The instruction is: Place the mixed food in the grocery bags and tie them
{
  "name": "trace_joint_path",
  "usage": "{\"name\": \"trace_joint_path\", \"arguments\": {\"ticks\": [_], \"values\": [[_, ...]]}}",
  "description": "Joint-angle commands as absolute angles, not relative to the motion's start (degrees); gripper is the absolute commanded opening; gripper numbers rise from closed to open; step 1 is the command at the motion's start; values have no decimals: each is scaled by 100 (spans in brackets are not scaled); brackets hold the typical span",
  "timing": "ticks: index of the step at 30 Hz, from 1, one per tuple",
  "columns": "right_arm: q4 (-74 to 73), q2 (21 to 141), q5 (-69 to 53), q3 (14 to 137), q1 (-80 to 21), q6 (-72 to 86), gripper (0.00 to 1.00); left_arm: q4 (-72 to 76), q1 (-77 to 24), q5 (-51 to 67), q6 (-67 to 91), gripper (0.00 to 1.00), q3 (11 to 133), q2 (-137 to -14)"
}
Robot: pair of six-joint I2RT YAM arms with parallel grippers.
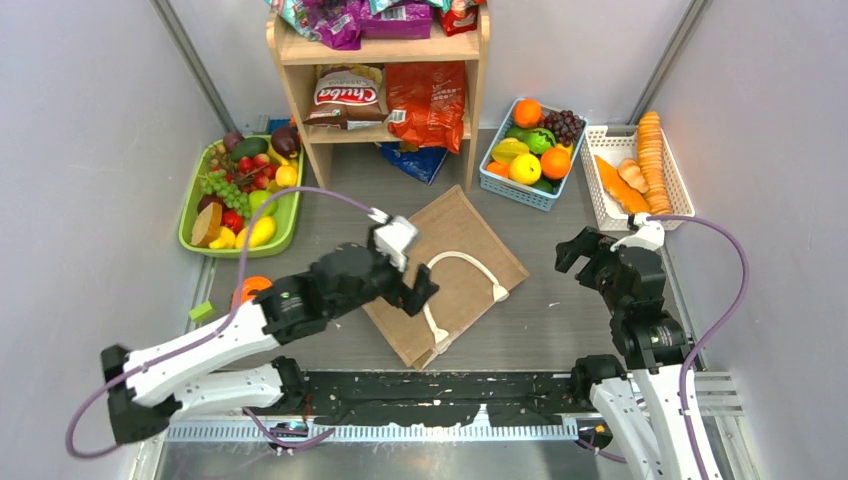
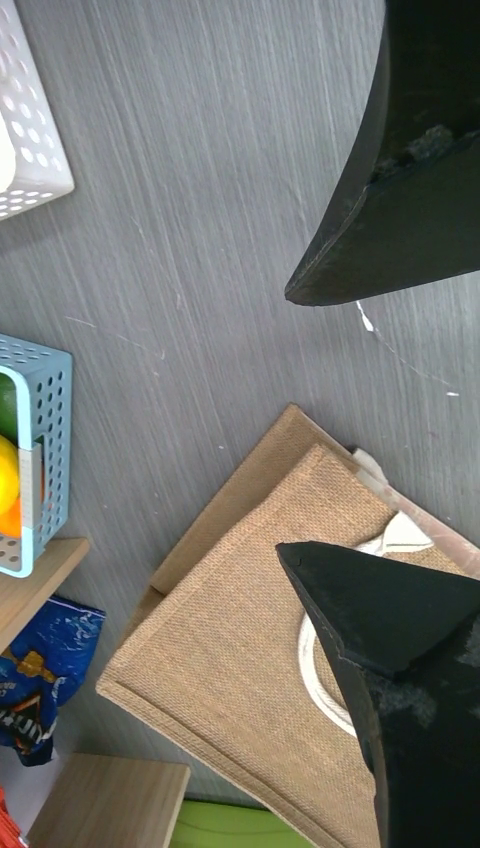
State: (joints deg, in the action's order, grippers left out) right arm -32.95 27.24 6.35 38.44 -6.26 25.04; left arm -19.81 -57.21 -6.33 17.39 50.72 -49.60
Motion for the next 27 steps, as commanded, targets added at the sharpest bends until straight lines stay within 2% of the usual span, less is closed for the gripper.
{"name": "trace_joint_path", "arguments": {"ticks": [1,14,23,27], "values": [[-3588,2596,404,4165,-616,2673,95,-2282,-6779,-2198,686,88,5608,-5811],[-4233,2163,650,4434,-615,2457,96,-3135,-8478,-3131,238,95,6726,-8182],[-4272,2063,544,4497,-613,2523,95,-3354,-8563,-3747,403,96,7115,-9365],[-4272,2088,486,4475,-612,2568,95,-3624,-8560,-4381,643,95,7285,-9922]]}}
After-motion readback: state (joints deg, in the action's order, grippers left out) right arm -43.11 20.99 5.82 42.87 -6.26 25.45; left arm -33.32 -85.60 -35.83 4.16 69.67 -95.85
